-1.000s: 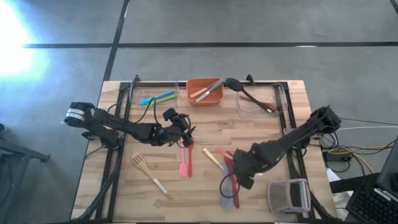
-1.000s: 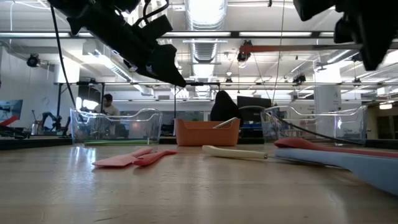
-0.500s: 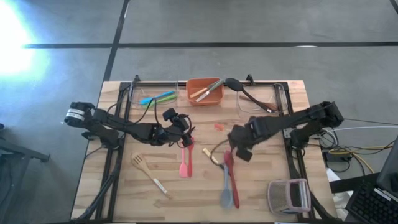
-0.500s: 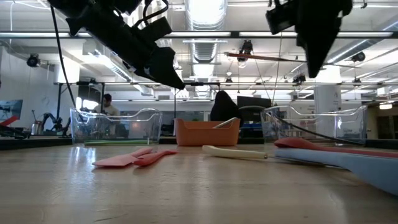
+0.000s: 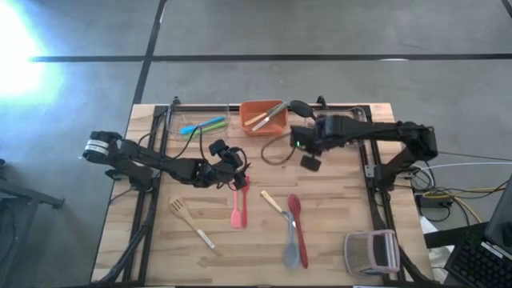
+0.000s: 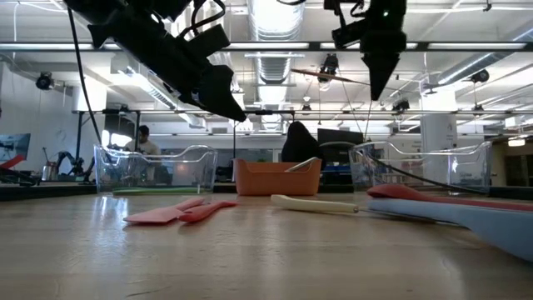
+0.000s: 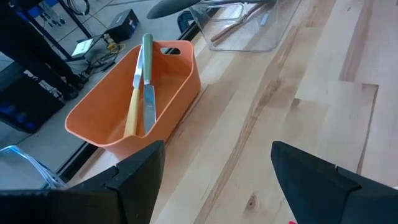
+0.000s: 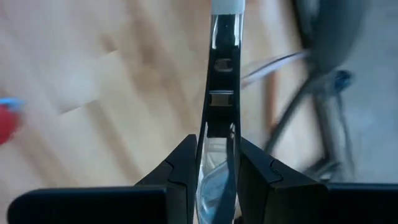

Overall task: Pick & Place Kitchen Items
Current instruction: Put the orange knife into the orange bin

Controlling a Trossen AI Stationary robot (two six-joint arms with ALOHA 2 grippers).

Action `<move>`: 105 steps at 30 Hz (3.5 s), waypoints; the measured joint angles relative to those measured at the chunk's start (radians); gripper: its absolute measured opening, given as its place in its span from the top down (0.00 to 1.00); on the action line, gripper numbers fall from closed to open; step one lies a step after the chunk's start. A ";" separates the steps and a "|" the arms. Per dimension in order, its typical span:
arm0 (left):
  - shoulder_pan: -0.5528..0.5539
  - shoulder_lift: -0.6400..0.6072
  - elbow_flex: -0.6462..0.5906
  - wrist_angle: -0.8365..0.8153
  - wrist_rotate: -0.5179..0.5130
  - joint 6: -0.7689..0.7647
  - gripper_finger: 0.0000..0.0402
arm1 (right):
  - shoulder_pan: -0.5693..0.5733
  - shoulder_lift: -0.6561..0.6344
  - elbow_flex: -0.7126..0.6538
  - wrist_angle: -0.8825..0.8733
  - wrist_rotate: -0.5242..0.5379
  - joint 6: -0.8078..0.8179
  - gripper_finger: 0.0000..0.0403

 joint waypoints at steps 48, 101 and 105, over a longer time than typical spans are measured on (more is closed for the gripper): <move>-0.008 -0.094 0.000 -0.122 0.003 -0.010 0.26 | -0.284 0.842 0.759 -0.183 0.652 -0.847 0.84; -0.007 -0.094 0.000 -0.118 0.004 -0.010 0.26 | -0.261 0.906 0.759 0.038 0.521 -1.210 0.84; -0.007 -0.094 0.000 -0.118 0.003 -0.010 0.26 | -0.261 0.906 0.759 0.066 0.521 -1.207 0.80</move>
